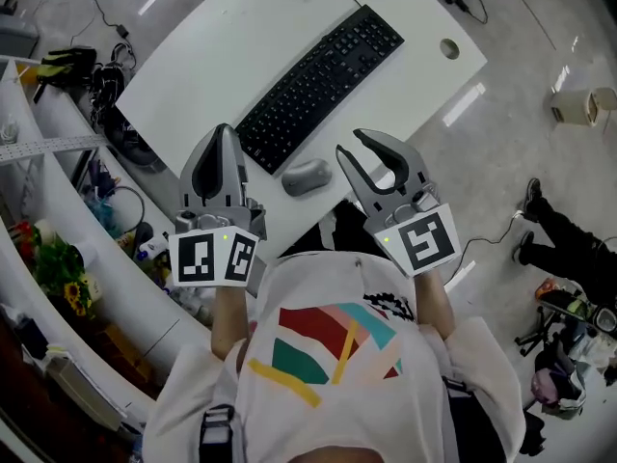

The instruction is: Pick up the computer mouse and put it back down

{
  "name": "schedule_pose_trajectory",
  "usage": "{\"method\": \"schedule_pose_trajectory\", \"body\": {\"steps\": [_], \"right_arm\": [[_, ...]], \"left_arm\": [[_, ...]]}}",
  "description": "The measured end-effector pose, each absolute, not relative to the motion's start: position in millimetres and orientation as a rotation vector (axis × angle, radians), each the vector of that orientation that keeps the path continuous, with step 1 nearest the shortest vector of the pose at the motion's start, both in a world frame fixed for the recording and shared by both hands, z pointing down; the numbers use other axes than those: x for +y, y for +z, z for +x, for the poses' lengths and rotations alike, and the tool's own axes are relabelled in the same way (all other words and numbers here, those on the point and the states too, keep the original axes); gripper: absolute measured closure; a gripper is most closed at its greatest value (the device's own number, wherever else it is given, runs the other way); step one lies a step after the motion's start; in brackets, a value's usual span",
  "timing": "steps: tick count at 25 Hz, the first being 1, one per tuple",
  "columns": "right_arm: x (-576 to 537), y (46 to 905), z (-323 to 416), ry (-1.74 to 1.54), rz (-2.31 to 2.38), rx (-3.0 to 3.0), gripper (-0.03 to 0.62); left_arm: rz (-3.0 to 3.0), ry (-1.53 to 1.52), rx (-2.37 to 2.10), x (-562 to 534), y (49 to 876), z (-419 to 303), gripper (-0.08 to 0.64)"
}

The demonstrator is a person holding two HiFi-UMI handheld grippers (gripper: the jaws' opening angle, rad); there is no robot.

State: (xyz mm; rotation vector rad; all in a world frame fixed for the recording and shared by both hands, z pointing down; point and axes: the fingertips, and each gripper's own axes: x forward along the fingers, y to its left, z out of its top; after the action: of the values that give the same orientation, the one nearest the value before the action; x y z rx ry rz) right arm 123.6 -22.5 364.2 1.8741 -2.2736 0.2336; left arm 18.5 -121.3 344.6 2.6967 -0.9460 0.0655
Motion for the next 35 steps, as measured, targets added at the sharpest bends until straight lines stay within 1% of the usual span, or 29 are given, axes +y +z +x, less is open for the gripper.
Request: {"method": "schedule_pose_trajectory", "body": {"steps": [4, 9, 15, 16, 17, 18, 20, 23, 26, 35], "right_arm": [[-37, 360, 131, 0.219, 1.778, -2.341, 0.477], [-40, 369, 117, 0.244, 1.524, -2.393, 0.478], [-21, 401, 65, 0.229, 1.051, -2.386, 0.476], [-16, 411, 54, 0.242, 0.969, -2.381, 0.444], [-10, 424, 43, 0.267, 0.886, -2.37, 0.358], [-5, 441, 33, 0.294, 0.805, -2.348, 0.314], [4, 480, 18, 0.296, 0.66, -2.264, 0.27], [20, 529, 7, 0.191, 0.438, -2.108, 0.268], [28, 549, -1, 0.116, 0.285, -2.027, 0.268], [17, 591, 3, 0.078, 0.139, -1.828, 0.268]], "left_arm": [[2.696, 0.059, -0.995, -124, 339, 26, 0.515], [2.666, 0.059, -1.032, -116, 343, 23, 0.515], [2.661, 0.078, -1.061, -103, 354, 10, 0.515], [2.646, 0.086, -1.073, -99, 359, 7, 0.515], [2.629, 0.096, -1.084, -94, 364, 3, 0.515], [2.614, 0.105, -1.092, -90, 369, -1, 0.515], [2.594, 0.125, -1.096, -82, 379, -10, 0.515], [2.558, 0.147, -1.113, -73, 393, -23, 0.515], [2.515, 0.15, -1.159, -68, 404, -39, 0.515], [2.46, 0.205, -1.216, -63, 437, -74, 0.515]]}}
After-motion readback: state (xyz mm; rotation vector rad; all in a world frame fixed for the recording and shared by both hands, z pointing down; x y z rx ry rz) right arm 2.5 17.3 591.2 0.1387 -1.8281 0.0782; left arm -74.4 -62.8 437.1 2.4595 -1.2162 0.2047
